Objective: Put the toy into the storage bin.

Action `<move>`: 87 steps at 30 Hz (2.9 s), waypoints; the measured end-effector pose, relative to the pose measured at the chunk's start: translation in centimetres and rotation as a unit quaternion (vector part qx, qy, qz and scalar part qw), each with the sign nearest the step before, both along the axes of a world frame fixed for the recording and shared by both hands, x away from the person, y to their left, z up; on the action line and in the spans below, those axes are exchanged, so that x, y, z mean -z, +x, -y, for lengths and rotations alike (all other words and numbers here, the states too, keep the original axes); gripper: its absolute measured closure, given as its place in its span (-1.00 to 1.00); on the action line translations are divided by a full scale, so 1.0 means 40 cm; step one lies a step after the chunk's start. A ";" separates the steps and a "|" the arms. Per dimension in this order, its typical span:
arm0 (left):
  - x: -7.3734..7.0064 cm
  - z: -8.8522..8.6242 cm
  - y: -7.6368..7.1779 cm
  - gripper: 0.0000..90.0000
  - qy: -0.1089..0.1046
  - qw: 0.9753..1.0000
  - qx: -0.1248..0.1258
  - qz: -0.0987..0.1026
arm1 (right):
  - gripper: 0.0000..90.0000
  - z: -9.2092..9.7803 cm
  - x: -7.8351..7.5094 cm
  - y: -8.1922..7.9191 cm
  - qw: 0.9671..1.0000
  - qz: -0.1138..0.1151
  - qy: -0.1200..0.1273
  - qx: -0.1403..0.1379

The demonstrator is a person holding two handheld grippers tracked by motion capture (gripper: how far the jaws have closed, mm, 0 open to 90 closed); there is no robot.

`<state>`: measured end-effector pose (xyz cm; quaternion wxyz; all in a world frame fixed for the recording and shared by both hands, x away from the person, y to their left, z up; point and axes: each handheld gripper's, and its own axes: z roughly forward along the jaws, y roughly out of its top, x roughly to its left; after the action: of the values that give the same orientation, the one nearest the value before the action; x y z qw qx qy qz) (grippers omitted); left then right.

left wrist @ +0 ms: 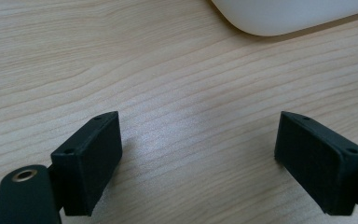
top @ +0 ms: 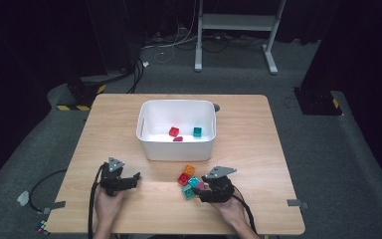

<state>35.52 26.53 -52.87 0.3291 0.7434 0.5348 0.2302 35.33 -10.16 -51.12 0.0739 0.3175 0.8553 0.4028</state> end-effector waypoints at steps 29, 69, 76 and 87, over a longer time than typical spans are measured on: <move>0.000 0.000 0.000 -0.67 0.000 1.000 0.000 0.000 | 0.08 0.018 -0.013 -0.006 0.999 0.025 -0.017 0.012; 0.000 0.000 0.000 -0.67 0.000 1.000 0.000 0.000 | 0.09 0.120 -0.172 0.049 0.998 0.046 0.025 0.029; 0.000 0.000 0.000 -0.67 0.000 1.000 0.000 0.000 | 0.09 0.129 -0.215 0.063 0.998 0.052 0.026 0.027; 0.000 0.000 0.000 -0.67 0.000 1.000 0.000 0.000 | 0.09 0.147 -0.283 0.089 0.997 0.057 0.043 0.026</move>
<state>35.52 26.53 -52.86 0.3293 0.7433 0.5350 0.2300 38.87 -16.05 -39.80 0.1190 0.3191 0.8232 0.4543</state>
